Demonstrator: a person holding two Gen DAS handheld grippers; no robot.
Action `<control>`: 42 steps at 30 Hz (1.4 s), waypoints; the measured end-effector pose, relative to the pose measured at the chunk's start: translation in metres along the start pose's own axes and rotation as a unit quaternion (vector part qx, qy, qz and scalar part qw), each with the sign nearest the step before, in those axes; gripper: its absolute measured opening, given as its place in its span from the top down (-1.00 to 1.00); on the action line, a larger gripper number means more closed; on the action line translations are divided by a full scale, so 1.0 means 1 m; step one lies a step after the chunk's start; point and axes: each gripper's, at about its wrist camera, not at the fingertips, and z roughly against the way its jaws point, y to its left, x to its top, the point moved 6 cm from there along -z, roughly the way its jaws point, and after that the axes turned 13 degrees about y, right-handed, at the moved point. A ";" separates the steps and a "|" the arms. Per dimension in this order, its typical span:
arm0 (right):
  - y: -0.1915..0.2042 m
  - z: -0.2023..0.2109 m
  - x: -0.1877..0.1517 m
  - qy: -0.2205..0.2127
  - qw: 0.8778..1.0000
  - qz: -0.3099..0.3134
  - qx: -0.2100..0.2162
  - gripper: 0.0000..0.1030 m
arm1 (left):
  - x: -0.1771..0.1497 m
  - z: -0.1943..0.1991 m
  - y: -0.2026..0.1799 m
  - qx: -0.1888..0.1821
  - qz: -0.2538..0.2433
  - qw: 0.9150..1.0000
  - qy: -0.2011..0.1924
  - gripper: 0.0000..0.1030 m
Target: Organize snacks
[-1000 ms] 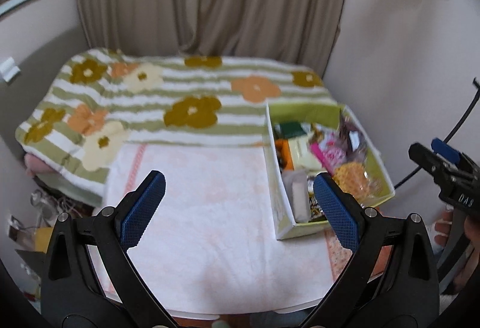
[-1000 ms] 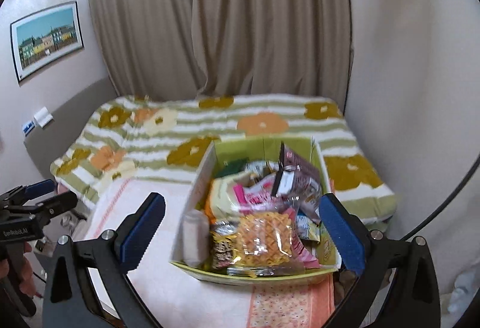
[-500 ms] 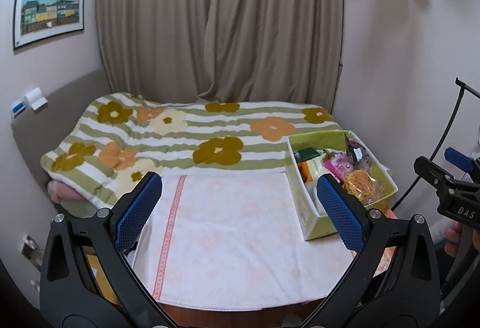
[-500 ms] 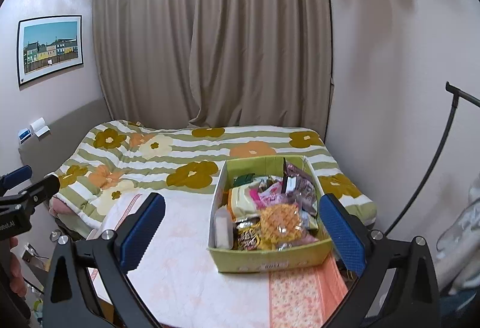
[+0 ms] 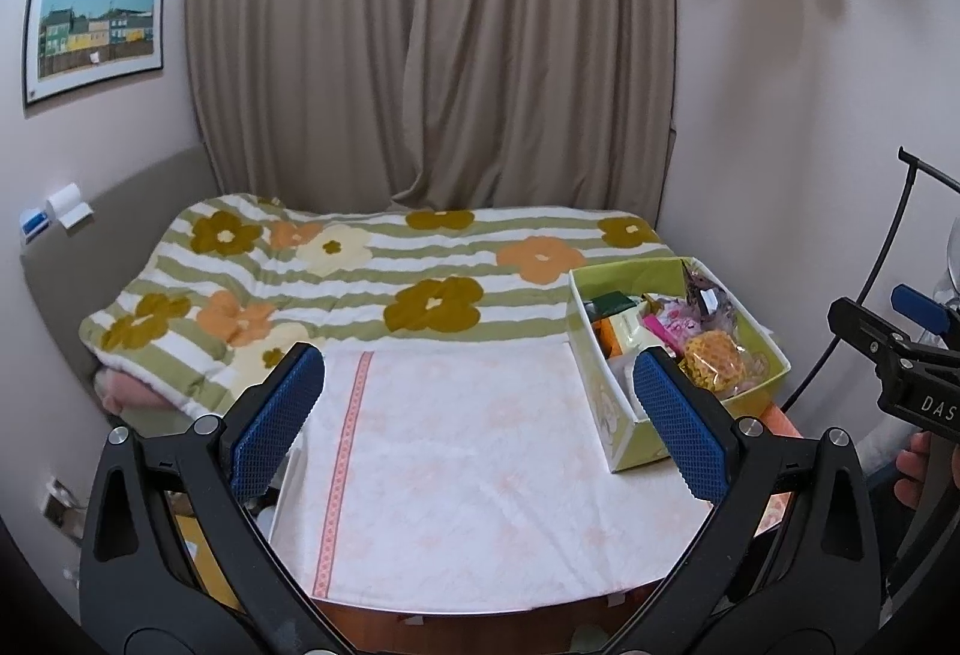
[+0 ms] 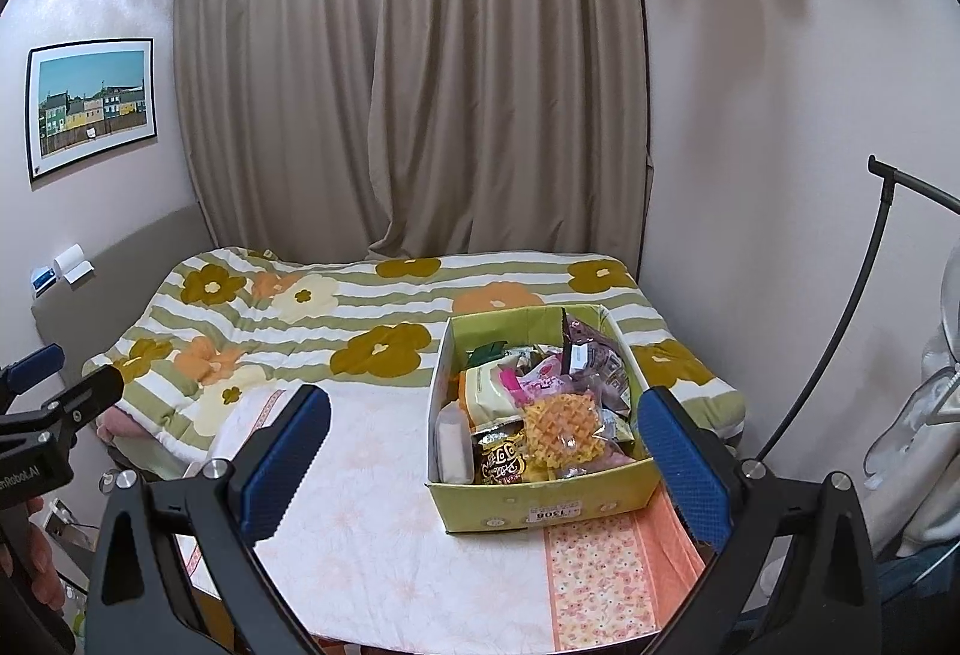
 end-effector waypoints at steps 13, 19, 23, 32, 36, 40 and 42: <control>0.001 -0.003 0.002 0.005 1.000 -0.003 -0.002 -0.98 | 0.002 -0.007 -0.003 -0.002 -0.001 1.000 0.003 -0.99; 0.001 -0.004 0.002 0.007 1.000 -0.004 -0.001 -0.98 | 0.004 -0.012 -0.005 -0.004 -0.002 1.000 0.008 -0.99; 0.000 -0.006 0.001 0.010 1.000 -0.004 -0.001 -0.98 | 0.003 -0.015 -0.005 -0.003 -0.002 1.000 0.010 -0.99; 0.001 -0.007 0.000 0.012 1.000 -0.004 -0.001 -0.98 | 0.000 -0.017 -0.004 -0.005 0.000 1.000 0.012 -0.99; 0.001 -0.007 0.000 0.012 1.000 -0.004 -0.001 -0.98 | -0.001 -0.016 -0.002 -0.005 0.000 1.000 0.013 -0.99; 0.001 -0.008 0.000 0.014 1.000 -0.004 -0.001 -0.98 | -0.002 -0.016 -0.003 -0.003 -0.002 1.000 0.013 -0.99; 0.001 -0.008 -0.001 0.015 1.000 -0.004 -0.001 -0.98 | -0.002 -0.017 -0.002 -0.002 -0.001 1.000 0.013 -0.99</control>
